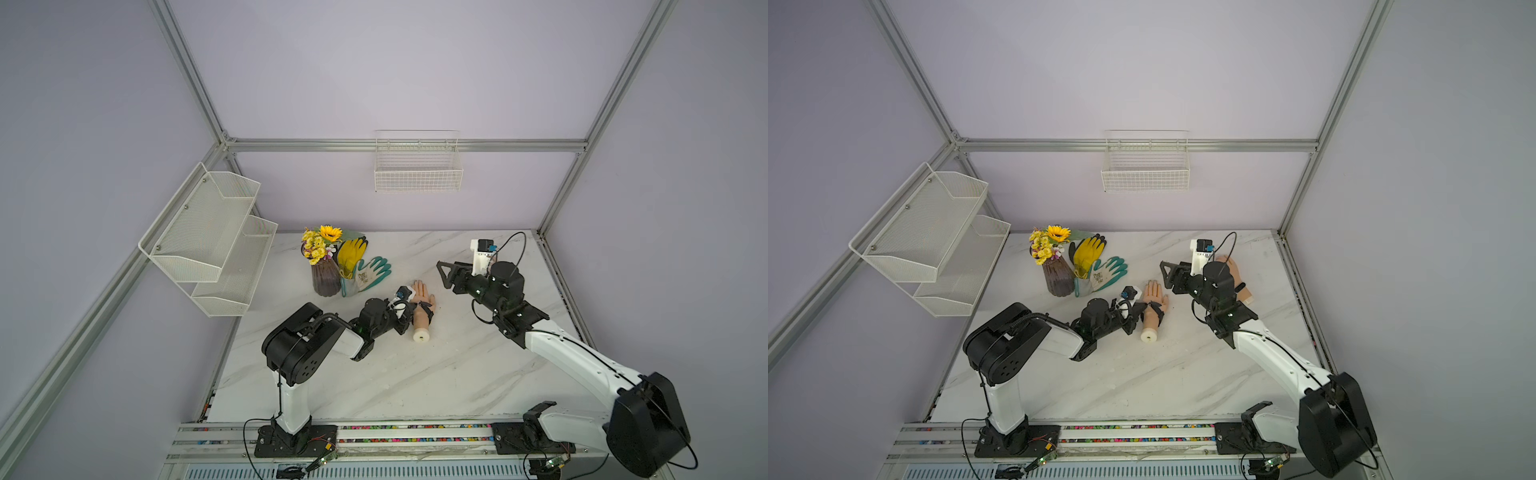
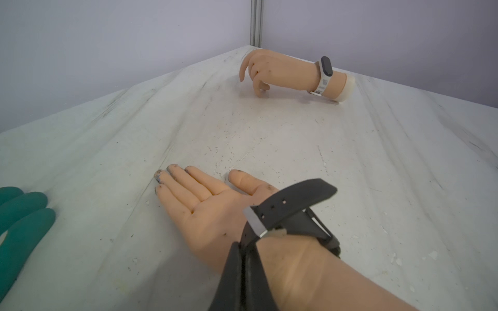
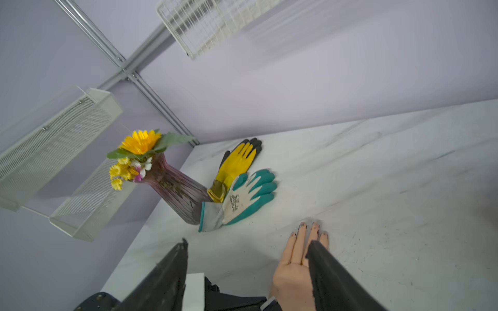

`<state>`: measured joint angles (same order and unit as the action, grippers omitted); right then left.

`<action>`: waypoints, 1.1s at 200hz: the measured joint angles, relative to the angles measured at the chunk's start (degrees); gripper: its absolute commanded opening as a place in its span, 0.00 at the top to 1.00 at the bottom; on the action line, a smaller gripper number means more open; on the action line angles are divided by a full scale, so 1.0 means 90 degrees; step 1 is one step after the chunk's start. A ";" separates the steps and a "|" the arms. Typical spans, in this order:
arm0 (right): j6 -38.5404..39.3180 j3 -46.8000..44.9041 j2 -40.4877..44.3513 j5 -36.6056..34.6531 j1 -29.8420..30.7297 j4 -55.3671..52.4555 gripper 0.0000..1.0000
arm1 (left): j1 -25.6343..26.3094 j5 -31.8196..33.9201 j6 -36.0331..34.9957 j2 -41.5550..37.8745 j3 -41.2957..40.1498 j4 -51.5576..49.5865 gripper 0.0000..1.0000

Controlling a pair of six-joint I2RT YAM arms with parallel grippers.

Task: Take off the watch
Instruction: Untie the watch from the hand.

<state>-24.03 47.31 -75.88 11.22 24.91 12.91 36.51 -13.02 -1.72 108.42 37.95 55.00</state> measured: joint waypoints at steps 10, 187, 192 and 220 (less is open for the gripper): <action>0.0194 -0.0061 -0.0376 0.0318 0.0000 -0.0058 0.38 | 0.0000 -0.0053 -0.0085 0.0000 -0.0090 0.0126 1.00; 0.1093 -0.0413 -0.2093 0.2011 0.0097 0.0563 0.74 | -0.0015 -0.0493 -0.0721 -0.0002 -0.0260 0.0364 1.00; 0.1078 -0.0410 -0.2093 0.1994 0.0107 0.0561 0.76 | -0.0015 -0.0474 -0.0721 -0.0005 -0.0260 0.0355 1.00; 0.0981 -0.0418 -0.2093 0.1902 0.0138 0.0585 0.82 | -0.0027 -0.0427 -0.0719 -0.0005 -0.0260 0.0335 1.00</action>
<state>-15.20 43.55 -94.72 28.34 26.15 18.17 36.27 -16.86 -8.19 108.38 35.62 58.02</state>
